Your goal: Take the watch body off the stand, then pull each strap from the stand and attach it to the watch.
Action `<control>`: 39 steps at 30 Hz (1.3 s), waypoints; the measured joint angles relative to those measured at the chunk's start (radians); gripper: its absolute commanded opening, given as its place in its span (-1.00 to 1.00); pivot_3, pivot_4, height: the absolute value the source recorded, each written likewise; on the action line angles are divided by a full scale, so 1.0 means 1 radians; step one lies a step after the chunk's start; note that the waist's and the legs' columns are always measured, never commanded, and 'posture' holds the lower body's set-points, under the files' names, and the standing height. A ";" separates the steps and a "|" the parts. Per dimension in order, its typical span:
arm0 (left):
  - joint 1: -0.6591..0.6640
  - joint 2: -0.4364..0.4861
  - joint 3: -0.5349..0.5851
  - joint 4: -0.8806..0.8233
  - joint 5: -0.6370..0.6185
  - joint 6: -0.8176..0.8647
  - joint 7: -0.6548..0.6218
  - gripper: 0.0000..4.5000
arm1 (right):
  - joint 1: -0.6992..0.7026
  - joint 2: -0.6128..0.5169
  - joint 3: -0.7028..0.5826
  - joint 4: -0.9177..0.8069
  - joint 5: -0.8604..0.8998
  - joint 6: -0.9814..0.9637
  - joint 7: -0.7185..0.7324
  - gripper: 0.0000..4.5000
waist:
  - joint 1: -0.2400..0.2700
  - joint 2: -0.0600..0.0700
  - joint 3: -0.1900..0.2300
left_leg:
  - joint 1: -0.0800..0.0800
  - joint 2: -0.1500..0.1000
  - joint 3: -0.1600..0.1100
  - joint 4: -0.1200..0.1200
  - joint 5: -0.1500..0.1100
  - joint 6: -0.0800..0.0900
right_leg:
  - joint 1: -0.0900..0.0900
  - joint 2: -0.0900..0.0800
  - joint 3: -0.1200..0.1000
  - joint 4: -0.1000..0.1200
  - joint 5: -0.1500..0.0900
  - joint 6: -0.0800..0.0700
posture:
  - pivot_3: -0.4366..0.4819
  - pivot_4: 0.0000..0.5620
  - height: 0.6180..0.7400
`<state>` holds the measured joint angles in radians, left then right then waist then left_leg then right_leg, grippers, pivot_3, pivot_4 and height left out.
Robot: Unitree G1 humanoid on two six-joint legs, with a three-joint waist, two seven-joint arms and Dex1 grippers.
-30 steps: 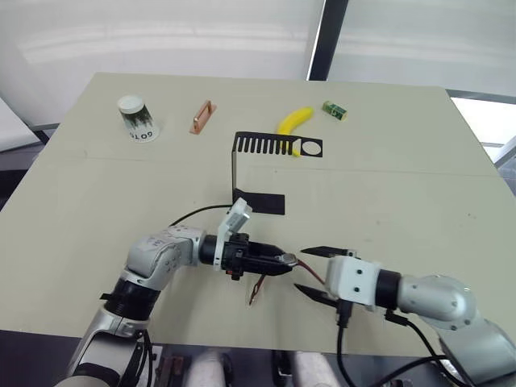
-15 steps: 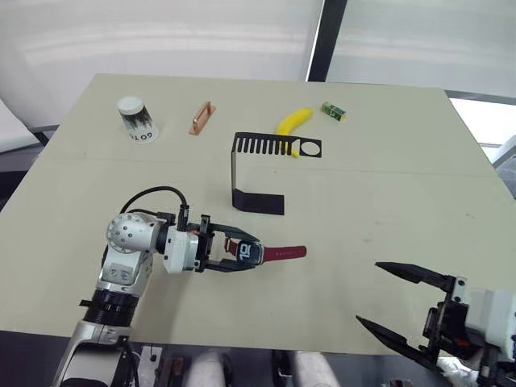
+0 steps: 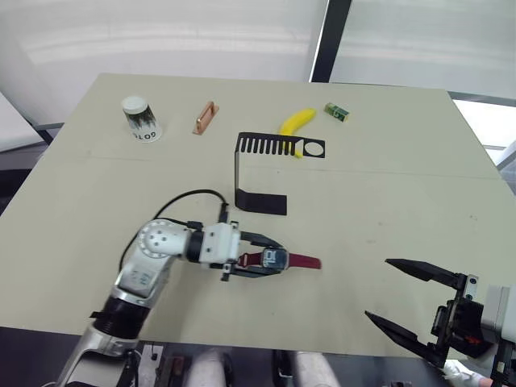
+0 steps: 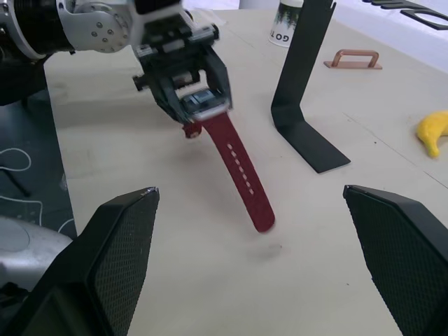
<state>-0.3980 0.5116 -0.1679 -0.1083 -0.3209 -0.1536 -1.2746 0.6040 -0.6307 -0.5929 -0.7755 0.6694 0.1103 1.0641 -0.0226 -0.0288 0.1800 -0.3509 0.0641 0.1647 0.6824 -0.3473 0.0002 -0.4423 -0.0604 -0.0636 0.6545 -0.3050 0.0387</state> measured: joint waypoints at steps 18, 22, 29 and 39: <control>0.017 -0.080 -0.181 0.072 0.246 0.251 0.260 0.76 | 0.042 -0.030 0.049 0.007 0.001 0.020 0.028 1.00 | 0.000 0.000 0.000 | 0.000 0.000 0.000 0.000 0.000 0.000 | 0.000 0.000 0.001 0.000 0.000 0.000 | -0.05 -0.47 0.82; 0.046 -0.055 -0.126 0.040 0.185 0.247 0.239 0.99 | 0.034 -0.034 0.048 0.035 0.001 0.018 0.038 1.00 | -0.004 0.000 0.000 | 0.000 0.001 0.000 0.000 0.000 0.000 | 0.000 0.000 0.001 0.001 0.000 0.000 | -0.05 -0.47 0.82; 0.229 0.201 0.216 0.007 -0.053 0.241 0.106 0.99 | 0.038 -0.070 -0.036 0.155 0.000 -0.017 0.113 1.00 | -0.003 0.001 0.000 | 0.004 0.001 0.000 -0.001 0.000 -0.001 | 0.000 0.000 0.001 0.003 -0.002 -0.003 | -0.05 -0.47 0.82; 0.417 0.359 0.520 0.133 -0.060 0.180 0.121 0.99 | -0.093 -0.196 -0.116 0.467 -0.070 -0.136 0.254 1.00 | -0.001 0.001 0.000 | 0.008 0.002 0.002 -0.002 -0.006 0.002 | 0.006 -0.001 0.000 -0.001 -0.001 -0.002 | -0.05 -0.47 0.82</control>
<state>0.0190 0.8710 0.3525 0.0252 -0.3812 0.0267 -1.1534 0.5106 -0.8272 -0.7090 -0.3080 0.5993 -0.0253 1.3179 -0.0235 -0.0277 0.1803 -0.3426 0.0657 0.1666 0.6799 -0.3528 0.0025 -0.4366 -0.0612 -0.0633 0.6535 -0.3065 0.0362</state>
